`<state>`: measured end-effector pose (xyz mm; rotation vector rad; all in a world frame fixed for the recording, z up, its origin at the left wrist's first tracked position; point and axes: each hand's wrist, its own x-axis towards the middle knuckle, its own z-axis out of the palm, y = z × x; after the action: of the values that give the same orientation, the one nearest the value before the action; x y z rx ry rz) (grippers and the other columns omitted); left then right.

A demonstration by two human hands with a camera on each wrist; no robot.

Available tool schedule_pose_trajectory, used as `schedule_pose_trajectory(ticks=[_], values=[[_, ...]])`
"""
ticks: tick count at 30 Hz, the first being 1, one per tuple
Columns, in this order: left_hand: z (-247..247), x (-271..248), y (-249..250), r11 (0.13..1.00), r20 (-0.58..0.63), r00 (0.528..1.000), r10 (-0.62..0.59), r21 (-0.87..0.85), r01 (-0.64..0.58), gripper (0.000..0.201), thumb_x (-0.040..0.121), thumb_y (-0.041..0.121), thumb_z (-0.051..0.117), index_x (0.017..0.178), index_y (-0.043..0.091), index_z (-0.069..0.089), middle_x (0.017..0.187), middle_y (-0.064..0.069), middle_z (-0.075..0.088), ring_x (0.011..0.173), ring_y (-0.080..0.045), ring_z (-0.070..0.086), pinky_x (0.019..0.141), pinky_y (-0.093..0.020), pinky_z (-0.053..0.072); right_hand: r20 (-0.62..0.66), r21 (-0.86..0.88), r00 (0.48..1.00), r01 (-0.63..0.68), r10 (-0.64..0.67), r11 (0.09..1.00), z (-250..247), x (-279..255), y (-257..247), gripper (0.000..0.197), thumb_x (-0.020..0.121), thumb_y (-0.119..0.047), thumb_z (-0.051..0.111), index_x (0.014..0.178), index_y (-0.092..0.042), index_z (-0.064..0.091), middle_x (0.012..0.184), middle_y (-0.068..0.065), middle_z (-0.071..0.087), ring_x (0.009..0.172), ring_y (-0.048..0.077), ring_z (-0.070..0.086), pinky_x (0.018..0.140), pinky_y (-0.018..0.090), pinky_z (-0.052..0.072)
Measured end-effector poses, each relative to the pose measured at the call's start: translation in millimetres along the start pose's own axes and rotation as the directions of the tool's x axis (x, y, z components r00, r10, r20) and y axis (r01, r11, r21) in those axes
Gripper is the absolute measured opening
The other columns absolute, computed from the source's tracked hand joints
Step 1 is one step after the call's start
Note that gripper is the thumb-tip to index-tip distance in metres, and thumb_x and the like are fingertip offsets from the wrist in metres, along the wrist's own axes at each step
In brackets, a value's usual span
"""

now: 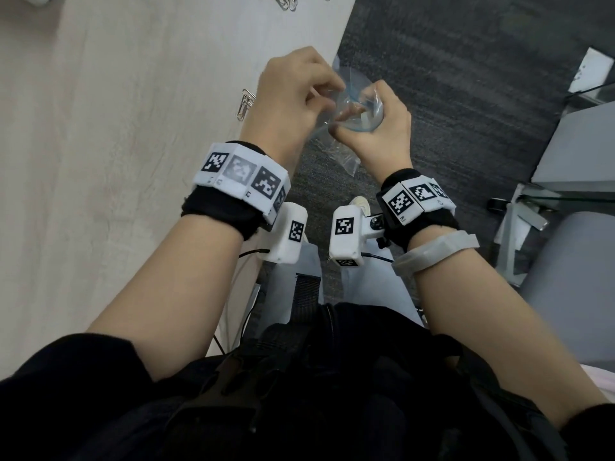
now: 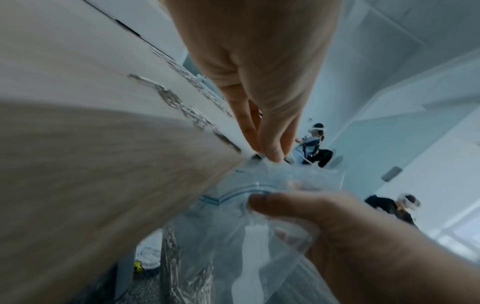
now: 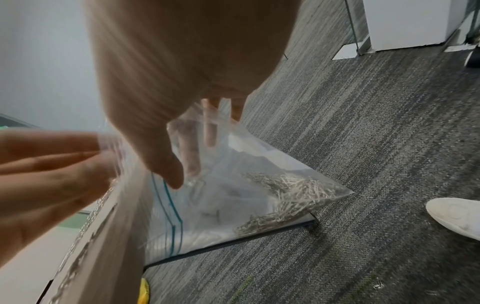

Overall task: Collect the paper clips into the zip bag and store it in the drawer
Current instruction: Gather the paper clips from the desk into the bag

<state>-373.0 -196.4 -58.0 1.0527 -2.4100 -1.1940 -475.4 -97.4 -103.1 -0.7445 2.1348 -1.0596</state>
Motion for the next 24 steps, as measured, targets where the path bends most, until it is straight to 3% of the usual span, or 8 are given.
schedule_pose_trajectory(ticks=[2, 4, 6, 8, 10, 15, 20, 24], values=[[-13, -4, -7, 0.999, -0.103, 0.993, -0.052, -0.010, 0.052, 0.021, 0.073, 0.006, 0.067, 0.093, 0.010, 0.072, 0.097, -0.010, 0.065, 0.082, -0.011, 0.056, 0.069, -0.018, 0.050, 0.005, 0.003, 1.000, -0.005, 0.005, 1.000, 0, 0, 2, 0.037, 0.055, -0.045, 0.073, 0.069, -0.038, 0.039, 0.085, 0.011, 0.068, 0.089, 0.031, 0.063, 0.081, 0.048, 0.051], [-29, -9, -17, 0.994, -0.162, 0.981, -0.106, 0.022, 0.111, 0.026, 0.073, 0.017, 0.072, 0.098, 0.016, 0.071, 0.104, -0.005, 0.063, 0.086, -0.009, 0.053, 0.074, -0.023, 0.050, 0.014, 0.009, 1.000, -0.016, 0.016, 1.000, 0, -1, 5, 0.038, 0.056, -0.046, 0.075, 0.070, -0.039, 0.041, 0.088, 0.012, 0.068, 0.092, 0.030, 0.064, 0.083, 0.047, 0.052], [-43, -15, -27, 0.976, -0.166, 0.967, -0.194, 0.064, 0.207, 0.039, 0.069, 0.029, 0.078, 0.105, 0.020, 0.067, 0.111, 0.000, 0.057, 0.089, -0.006, 0.051, 0.078, -0.014, 0.048, 0.014, 0.011, 0.999, -0.029, 0.028, 1.000, 0, -2, 7, 0.037, 0.056, -0.045, 0.075, 0.071, -0.039, 0.042, 0.091, 0.013, 0.068, 0.093, 0.029, 0.063, 0.084, 0.047, 0.052], [-54, -21, -35, 0.950, -0.136, 0.948, -0.288, 0.088, 0.301, 0.052, 0.062, 0.035, 0.082, 0.109, 0.020, 0.064, 0.109, 0.003, 0.052, 0.088, -0.006, 0.050, 0.073, -0.004, 0.042, 0.014, 0.024, 0.999, -0.035, 0.034, 0.999, 0, -3, 7, 0.037, 0.056, -0.045, 0.075, 0.071, -0.039, 0.042, 0.091, 0.013, 0.067, 0.094, 0.029, 0.063, 0.084, 0.047, 0.053], [-58, -26, -41, 0.934, -0.087, 0.938, -0.335, 0.100, 0.343, 0.054, 0.059, 0.032, 0.085, 0.107, 0.019, 0.065, 0.103, 0.003, 0.056, 0.082, -0.007, 0.052, 0.071, -0.010, 0.045, 0.019, 0.032, 0.999, -0.041, 0.040, 0.999, 0, -3, 7, 0.037, 0.055, -0.045, 0.076, 0.071, -0.039, 0.042, 0.090, 0.012, 0.068, 0.093, 0.030, 0.064, 0.082, 0.049, 0.053], [-38, -29, -36, 0.929, -0.152, 0.918, -0.368, -0.008, 0.371, 0.033, 0.063, 0.008, 0.078, 0.093, 0.019, 0.069, 0.086, 0.002, 0.061, 0.068, -0.006, 0.057, 0.072, -0.018, 0.054, 0.027, 0.027, 0.999, -0.030, 0.029, 0.999, 1, -4, 8, 0.038, 0.054, -0.045, 0.075, 0.071, -0.038, 0.042, 0.087, 0.011, 0.069, 0.091, 0.031, 0.065, 0.081, 0.050, 0.054], [-17, -22, -23, 0.952, -0.130, 0.945, -0.300, 0.028, 0.306, 0.028, 0.066, 0.011, 0.079, 0.092, 0.017, 0.072, 0.084, 0.000, 0.061, 0.070, -0.011, 0.058, 0.079, -0.032, 0.056, 0.025, 0.008, 0.999, -0.036, 0.036, 0.999, 0, -4, 8, 0.038, 0.053, -0.049, 0.074, 0.071, -0.037, 0.042, 0.090, 0.013, 0.067, 0.092, 0.029, 0.064, 0.083, 0.047, 0.053], [-7, -13, -13, 0.965, -0.071, 0.969, -0.237, 0.101, 0.243, 0.027, 0.068, 0.014, 0.079, 0.094, 0.016, 0.073, 0.092, -0.007, 0.067, 0.076, -0.017, 0.062, 0.079, -0.031, 0.054, 0.028, -0.007, 0.999, -0.021, 0.022, 1.000, -1, -6, 7, 0.037, 0.053, -0.049, 0.072, 0.071, -0.037, 0.041, 0.090, 0.013, 0.068, 0.092, 0.029, 0.064, 0.083, 0.046, 0.053]])
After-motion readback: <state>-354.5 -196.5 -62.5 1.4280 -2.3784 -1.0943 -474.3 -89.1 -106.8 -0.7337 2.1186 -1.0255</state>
